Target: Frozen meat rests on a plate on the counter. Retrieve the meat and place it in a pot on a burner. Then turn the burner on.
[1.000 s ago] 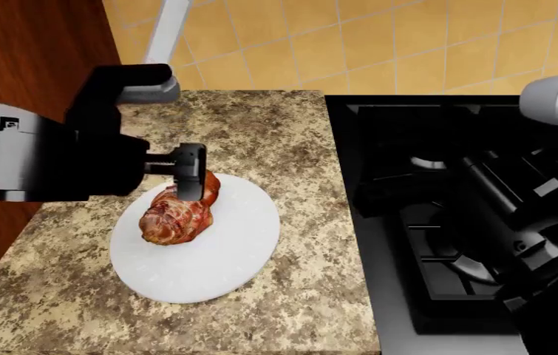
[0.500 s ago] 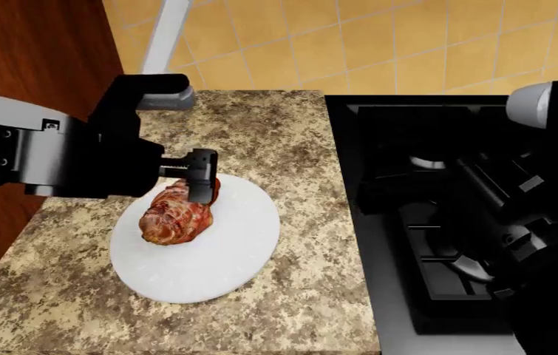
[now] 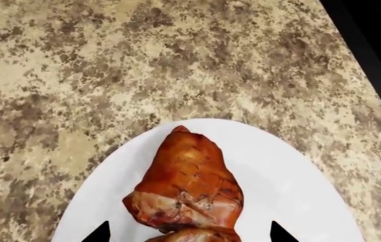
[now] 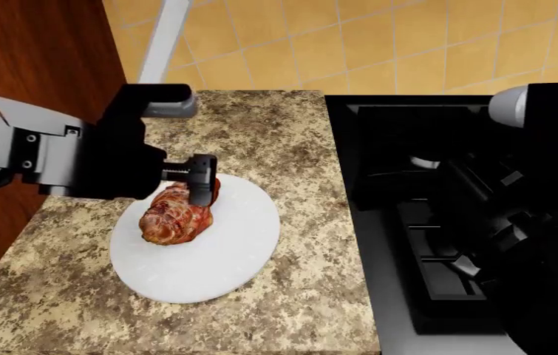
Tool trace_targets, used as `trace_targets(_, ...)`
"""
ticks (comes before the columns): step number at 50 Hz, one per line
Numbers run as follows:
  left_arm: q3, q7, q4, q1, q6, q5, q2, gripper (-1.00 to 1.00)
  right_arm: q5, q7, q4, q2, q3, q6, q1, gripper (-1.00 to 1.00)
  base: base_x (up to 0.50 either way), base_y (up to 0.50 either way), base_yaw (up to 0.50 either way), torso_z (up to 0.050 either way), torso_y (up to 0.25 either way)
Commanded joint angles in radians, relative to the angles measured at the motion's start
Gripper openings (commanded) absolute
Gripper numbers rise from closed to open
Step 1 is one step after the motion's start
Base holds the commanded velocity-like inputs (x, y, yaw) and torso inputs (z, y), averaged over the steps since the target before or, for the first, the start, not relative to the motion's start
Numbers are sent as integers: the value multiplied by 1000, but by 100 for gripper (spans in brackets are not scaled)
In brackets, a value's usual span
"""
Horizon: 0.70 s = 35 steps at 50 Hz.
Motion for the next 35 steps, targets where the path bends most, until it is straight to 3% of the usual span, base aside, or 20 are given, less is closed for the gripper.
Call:
trace_targets(1,15,27,-6,1,5,21,3,100,-10,-9,2,4,-6,-7,-2,100,0,0,0,0,0)
trace_targets(35,86,160,-69,2,42,125,35,100,-106,-89,19,9,-27,-37,-41,100,0,0,0,0,0)
